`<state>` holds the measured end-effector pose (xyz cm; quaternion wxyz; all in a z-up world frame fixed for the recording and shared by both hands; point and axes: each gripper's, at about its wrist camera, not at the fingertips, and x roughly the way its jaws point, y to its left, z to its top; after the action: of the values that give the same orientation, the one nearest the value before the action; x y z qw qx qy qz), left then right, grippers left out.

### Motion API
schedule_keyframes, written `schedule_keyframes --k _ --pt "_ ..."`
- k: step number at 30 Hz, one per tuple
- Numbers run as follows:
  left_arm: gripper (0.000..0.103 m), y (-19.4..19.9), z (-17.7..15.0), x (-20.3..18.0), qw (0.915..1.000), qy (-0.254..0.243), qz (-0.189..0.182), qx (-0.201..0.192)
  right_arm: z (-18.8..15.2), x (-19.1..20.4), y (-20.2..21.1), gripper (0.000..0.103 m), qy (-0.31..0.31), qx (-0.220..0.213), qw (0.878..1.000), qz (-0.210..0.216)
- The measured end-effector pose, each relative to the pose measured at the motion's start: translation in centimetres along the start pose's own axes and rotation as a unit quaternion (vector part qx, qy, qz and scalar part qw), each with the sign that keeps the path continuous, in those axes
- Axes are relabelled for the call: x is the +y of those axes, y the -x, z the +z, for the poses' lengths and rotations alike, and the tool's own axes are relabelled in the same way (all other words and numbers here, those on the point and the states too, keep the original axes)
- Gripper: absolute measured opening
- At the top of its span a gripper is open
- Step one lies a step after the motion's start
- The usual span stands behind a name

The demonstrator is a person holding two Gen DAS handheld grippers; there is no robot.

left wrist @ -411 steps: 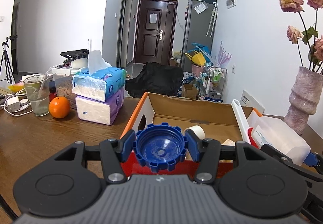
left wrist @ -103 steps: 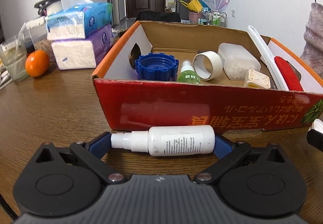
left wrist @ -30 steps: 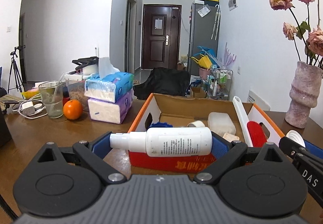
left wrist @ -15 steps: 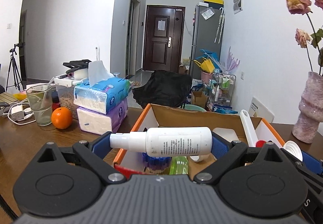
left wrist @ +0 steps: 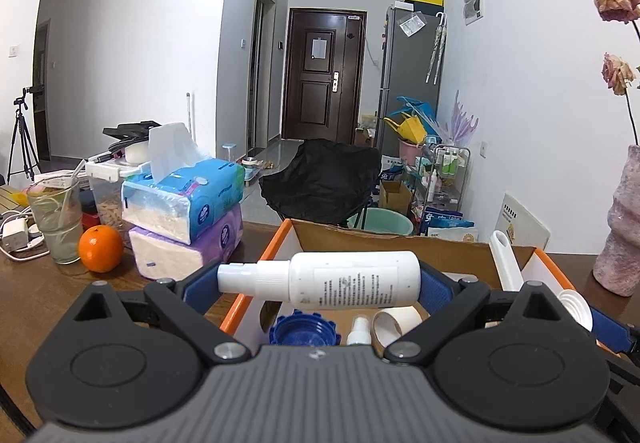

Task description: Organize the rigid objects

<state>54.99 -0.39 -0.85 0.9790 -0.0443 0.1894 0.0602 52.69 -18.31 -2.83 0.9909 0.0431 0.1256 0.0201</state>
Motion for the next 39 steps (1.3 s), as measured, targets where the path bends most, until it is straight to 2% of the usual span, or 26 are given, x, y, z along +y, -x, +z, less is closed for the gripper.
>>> schedule_keyframes --k 12,18,25,26,27,29,31,33,39 --pt "0.099 -3.4 0.6 -1.2 0.9997 -0.019 -0.011 0.008 0.4 0.0 -3.0 0.039 0.016 0.021 1.000 0.004" --pt "0.099 -5.3 0.1 -1.8 0.9987 -0.038 -0.010 0.032 0.5 -0.3 -4.7 0.039 0.025 0.045 0.999 0.007" --pt "0.101 -5.5 -0.4 -1.9 0.9976 -0.049 -0.001 0.049 0.3 -0.5 -4.9 0.040 0.034 0.065 0.997 0.011" --pt "0.103 -5.4 -0.3 -1.9 0.9977 -0.049 0.001 0.047 0.3 -0.6 -4.9 0.049 0.036 0.066 0.997 0.008" --pt "0.103 -5.2 -0.3 -1.8 0.9979 -0.048 0.002 0.044 0.3 -0.7 -4.9 0.068 0.037 0.065 0.997 0.005" --pt "0.103 -5.1 -0.1 -1.4 0.9980 -0.045 0.004 0.045 0.4 -1.1 -4.5 0.091 0.033 0.055 0.998 -0.001" --pt "0.103 -5.1 0.2 -0.9 0.9982 -0.038 -0.001 0.047 0.7 -1.3 -4.2 0.094 0.031 0.047 0.998 -0.004" --pt "0.103 -4.9 0.3 -0.3 0.9987 -0.026 -0.002 0.044 1.0 -1.7 -4.1 0.103 0.026 0.047 0.999 -0.006" --pt "0.103 -4.4 0.7 0.6 0.9991 -0.016 0.005 0.038 1.4 -2.2 -3.7 0.103 0.019 0.041 0.999 -0.010"
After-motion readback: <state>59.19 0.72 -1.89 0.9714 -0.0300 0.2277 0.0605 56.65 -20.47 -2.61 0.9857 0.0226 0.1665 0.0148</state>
